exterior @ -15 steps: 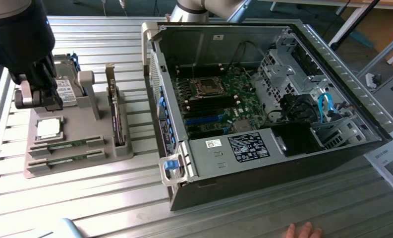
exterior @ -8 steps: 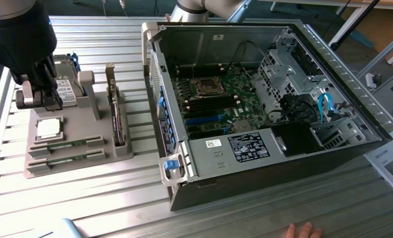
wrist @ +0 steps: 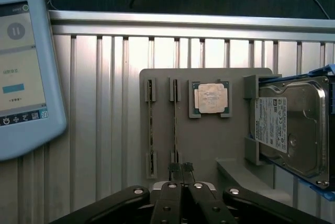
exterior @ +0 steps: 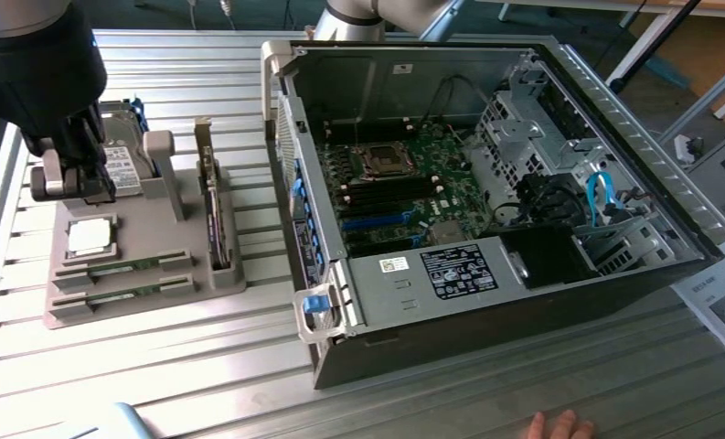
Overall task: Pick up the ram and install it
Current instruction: 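Pick up the ram and move it above insertion slot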
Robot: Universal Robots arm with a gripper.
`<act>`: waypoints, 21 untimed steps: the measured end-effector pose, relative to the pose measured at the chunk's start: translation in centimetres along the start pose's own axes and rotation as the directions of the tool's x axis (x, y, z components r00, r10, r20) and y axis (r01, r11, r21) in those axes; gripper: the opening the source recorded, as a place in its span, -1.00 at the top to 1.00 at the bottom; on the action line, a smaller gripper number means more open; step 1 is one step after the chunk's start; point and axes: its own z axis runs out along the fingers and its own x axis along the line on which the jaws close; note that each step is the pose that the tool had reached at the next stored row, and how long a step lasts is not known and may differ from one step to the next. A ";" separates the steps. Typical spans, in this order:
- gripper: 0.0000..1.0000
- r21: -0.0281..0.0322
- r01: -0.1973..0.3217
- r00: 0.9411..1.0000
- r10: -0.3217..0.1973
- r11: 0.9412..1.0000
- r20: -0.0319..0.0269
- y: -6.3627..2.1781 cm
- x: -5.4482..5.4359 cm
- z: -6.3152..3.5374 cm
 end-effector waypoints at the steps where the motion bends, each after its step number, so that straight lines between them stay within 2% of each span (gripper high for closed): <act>1: 0.79 0.000 0.000 1.000 0.000 1.000 0.000 0.00 0.0 0.00; 10: 0.79 0.000 0.000 1.000 0.000 1.000 -0.001 -0.02 0.3 1.08; 19: 0.77 0.000 0.000 1.000 0.000 1.000 -0.001 -0.02 0.3 1.10; 20: 0.65 0.000 0.000 1.000 0.000 1.000 -0.001 -0.02 0.3 1.09; 21: 0.65 0.000 0.000 1.000 0.000 1.000 -0.001 -0.02 0.3 1.09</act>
